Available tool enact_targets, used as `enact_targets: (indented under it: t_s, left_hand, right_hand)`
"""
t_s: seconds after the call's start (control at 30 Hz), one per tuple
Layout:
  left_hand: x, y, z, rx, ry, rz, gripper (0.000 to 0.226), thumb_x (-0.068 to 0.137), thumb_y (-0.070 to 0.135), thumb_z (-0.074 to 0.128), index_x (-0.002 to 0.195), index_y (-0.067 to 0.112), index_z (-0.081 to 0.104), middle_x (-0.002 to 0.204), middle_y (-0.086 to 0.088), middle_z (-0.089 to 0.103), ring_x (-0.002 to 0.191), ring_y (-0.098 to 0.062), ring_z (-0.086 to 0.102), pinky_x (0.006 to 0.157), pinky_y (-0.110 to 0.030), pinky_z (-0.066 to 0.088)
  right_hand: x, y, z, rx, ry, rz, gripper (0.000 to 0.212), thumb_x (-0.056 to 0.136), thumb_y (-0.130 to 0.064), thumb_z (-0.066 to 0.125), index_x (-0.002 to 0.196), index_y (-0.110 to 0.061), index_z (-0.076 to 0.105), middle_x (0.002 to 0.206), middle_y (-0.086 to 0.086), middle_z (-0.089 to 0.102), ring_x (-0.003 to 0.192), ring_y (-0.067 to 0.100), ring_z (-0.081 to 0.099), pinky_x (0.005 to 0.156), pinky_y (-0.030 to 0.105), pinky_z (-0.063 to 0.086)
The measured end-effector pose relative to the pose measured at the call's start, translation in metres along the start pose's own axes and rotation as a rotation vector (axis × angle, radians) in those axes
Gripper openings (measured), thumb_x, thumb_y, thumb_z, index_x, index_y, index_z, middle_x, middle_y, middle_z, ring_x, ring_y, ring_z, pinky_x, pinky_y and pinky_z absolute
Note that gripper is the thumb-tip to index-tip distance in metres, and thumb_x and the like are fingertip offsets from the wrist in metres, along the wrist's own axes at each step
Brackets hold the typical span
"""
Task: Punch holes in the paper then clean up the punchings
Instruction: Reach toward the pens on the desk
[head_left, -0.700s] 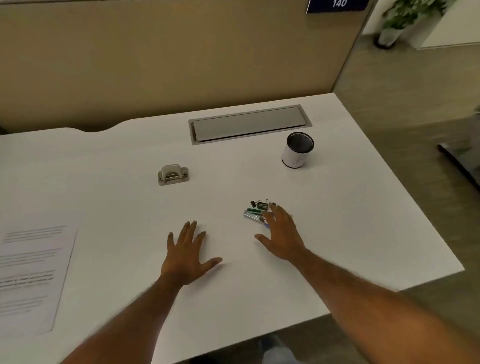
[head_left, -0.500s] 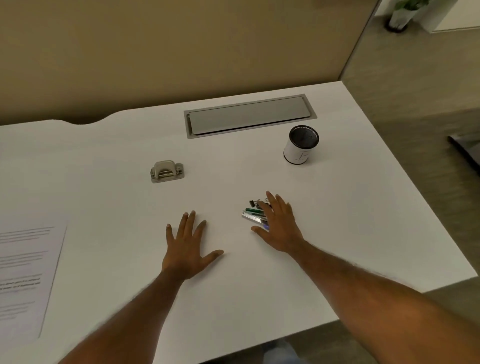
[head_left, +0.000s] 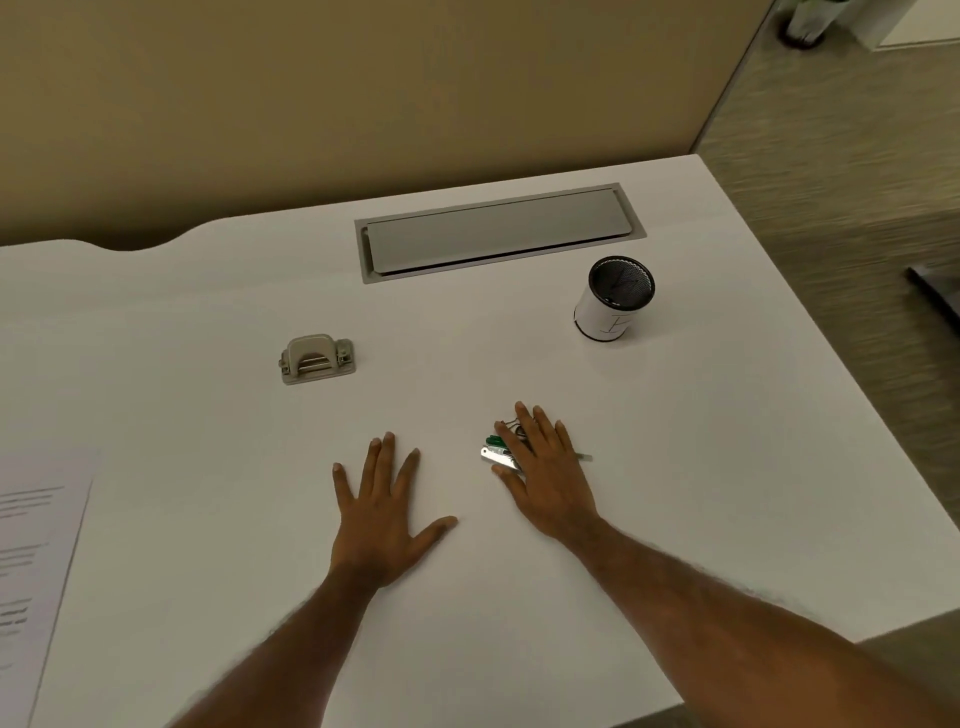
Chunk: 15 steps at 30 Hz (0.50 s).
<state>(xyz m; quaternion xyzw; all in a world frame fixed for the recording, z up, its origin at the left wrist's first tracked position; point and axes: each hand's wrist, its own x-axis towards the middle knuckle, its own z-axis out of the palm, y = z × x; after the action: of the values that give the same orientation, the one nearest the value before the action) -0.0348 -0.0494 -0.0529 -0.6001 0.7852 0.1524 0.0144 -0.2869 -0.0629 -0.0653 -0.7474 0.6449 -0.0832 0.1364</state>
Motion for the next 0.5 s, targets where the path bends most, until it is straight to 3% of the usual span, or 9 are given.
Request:
enact_targets:
  t_s: [0.3,0.4,0.5]
  left_hand:
    - [0.003,0.0,0.004,0.002,0.046,0.005,0.096,0.08,0.086,0.029,0.152,0.022,0.03,0.164,-0.011,0.012,0.152,-0.027,0.006,0.116,-0.066,0.006]
    - [0.009,0.002,0.003,-0.012,0.067,-0.017,0.094,0.08,0.086,0.028,0.15,0.023,0.034,0.161,-0.012,0.022,0.151,-0.028,0.014,0.116,-0.065,0.01]
    - [0.021,0.004,0.001,-0.011,0.085,-0.043,0.094,0.08,0.086,0.026,0.15,0.024,0.034,0.162,-0.011,0.021,0.151,-0.026,0.01,0.117,-0.062,0.009]
  right_hand:
    - [0.033,0.006,0.005,0.034,0.08,-0.07,0.05,0.096,-0.045,0.04,0.142,-0.025,0.044,0.154,0.008,0.035,0.144,0.027,0.028,0.119,0.047,0.02]
    - [0.054,0.006,0.003,0.054,0.071,-0.072,0.052,0.096,-0.047,0.038,0.142,-0.024,0.044,0.155,0.009,0.032,0.145,0.027,0.026,0.119,0.045,0.016]
    - [0.08,0.004,0.0,0.048,0.063,-0.068,0.055,0.094,-0.049,0.035,0.142,-0.024,0.043,0.156,0.009,0.032,0.145,0.028,0.026,0.119,0.044,0.014]
